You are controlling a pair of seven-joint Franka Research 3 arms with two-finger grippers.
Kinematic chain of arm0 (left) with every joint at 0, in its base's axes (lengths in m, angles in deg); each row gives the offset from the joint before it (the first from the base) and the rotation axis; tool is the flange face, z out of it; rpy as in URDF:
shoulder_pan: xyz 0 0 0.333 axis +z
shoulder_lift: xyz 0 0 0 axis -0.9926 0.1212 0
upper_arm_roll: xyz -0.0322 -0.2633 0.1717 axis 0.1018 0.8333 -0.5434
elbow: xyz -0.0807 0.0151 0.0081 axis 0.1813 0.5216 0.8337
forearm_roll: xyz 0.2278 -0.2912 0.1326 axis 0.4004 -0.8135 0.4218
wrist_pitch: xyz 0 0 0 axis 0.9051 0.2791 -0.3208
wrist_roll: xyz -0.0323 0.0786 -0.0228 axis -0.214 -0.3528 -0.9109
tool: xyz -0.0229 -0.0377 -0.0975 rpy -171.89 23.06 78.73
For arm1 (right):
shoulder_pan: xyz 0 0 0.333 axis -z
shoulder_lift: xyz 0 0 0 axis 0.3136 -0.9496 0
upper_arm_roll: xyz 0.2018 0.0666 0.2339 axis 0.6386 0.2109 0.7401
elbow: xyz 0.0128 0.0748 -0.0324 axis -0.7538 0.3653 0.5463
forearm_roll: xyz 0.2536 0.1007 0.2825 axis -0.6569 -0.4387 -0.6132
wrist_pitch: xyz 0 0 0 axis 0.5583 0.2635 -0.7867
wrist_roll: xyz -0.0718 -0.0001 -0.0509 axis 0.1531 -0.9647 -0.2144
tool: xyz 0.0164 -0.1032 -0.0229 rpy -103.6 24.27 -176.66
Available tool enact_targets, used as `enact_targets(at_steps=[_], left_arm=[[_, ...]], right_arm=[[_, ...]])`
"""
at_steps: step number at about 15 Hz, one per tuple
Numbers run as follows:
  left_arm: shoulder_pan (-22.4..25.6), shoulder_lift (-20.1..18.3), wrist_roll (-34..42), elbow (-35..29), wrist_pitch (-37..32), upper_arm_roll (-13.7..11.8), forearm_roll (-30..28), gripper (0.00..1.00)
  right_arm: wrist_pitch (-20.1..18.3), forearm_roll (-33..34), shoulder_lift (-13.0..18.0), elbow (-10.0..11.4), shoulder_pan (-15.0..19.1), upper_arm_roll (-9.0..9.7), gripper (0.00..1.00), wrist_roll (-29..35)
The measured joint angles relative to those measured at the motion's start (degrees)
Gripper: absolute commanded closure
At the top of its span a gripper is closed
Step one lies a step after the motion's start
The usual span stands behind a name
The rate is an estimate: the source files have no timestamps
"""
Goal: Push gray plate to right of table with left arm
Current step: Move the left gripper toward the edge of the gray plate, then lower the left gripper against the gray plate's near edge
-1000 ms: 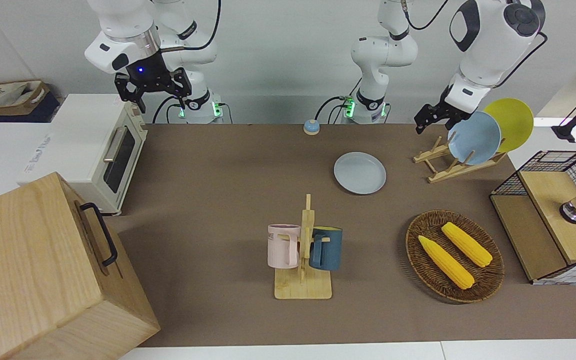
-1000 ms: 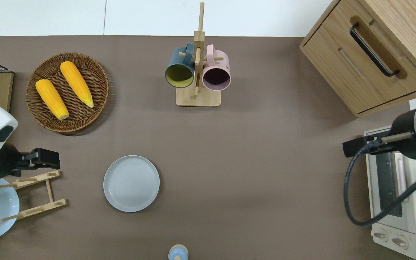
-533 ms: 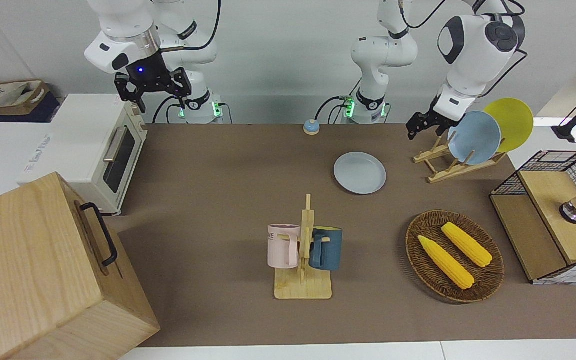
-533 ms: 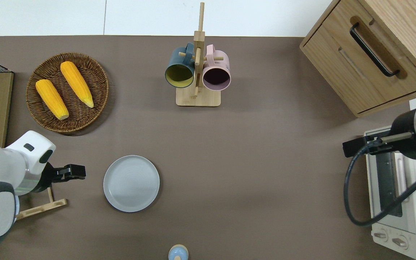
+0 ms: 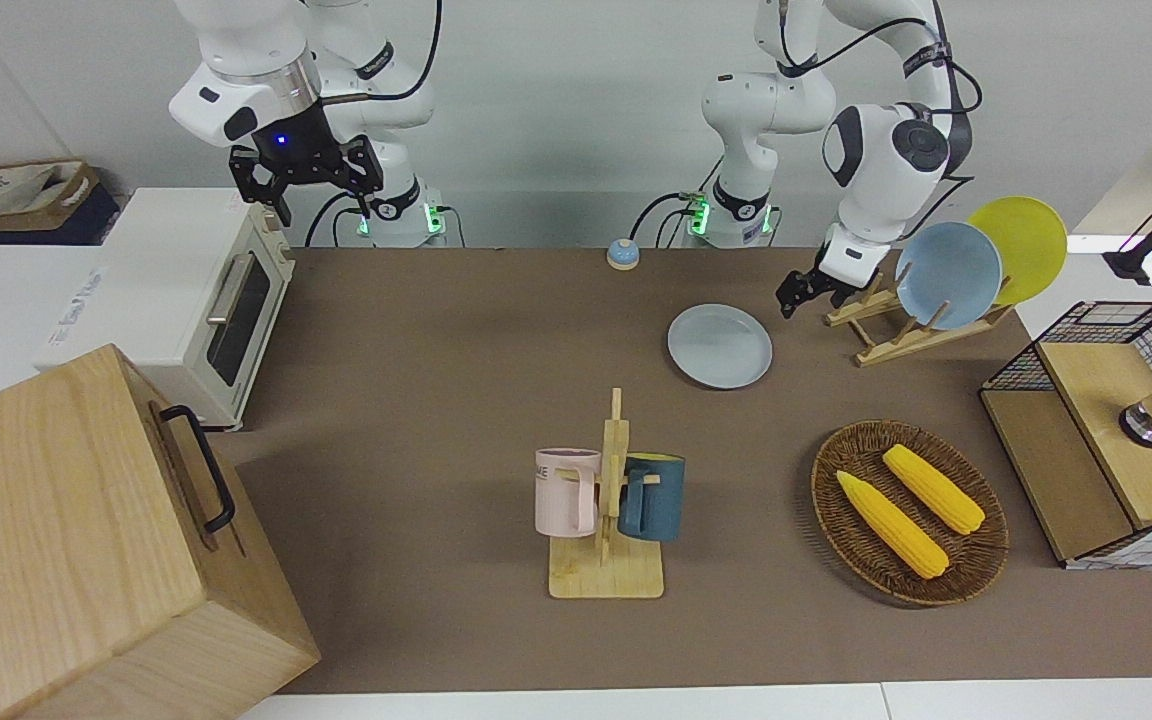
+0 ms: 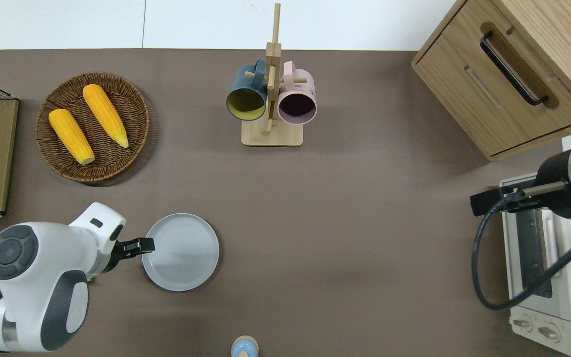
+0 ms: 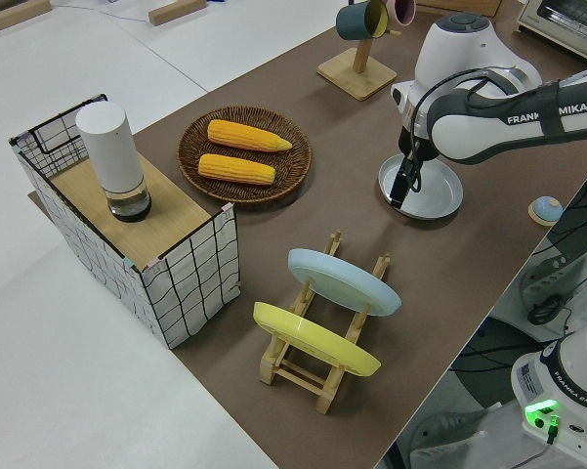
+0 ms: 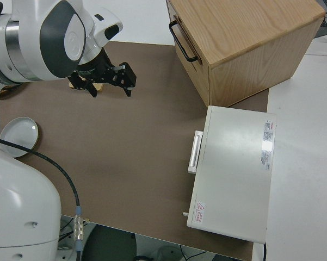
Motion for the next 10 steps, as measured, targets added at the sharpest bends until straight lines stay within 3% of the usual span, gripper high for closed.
enact_targets(at_steps=[4,5,6,8,10], left_arm=[[-1.2,4.5,-0.8,-0.7,2.8,0.1,0.0,0.03],[-1.6,5.3,-0.8,-0.7,3.3,0.1,0.0,0.19],[-1.9,6.1,-0.8,-0.7,3.6,0.1,0.0,0.52],[-2.4,7.1,-0.9,-0.7,4.0,0.2,0.0,0.8],[-2.4,7.2,-0.9,-0.7,4.1,0.1,0.0,1.0]], right_arm=[[0.0,0.0,0.0,0.0,0.0,0.0,0.017,0.0],[0.0,0.0,0.0,0.0,0.0,0.0,0.017,0.0],[0.0,0.0,0.0,0.0,0.0,0.0,0.017,0.0],[0.0,0.0,0.0,0.0,0.0,0.0,0.017,0.0],[0.0,0.0,0.0,0.0,0.0,0.0,0.017,0.0]])
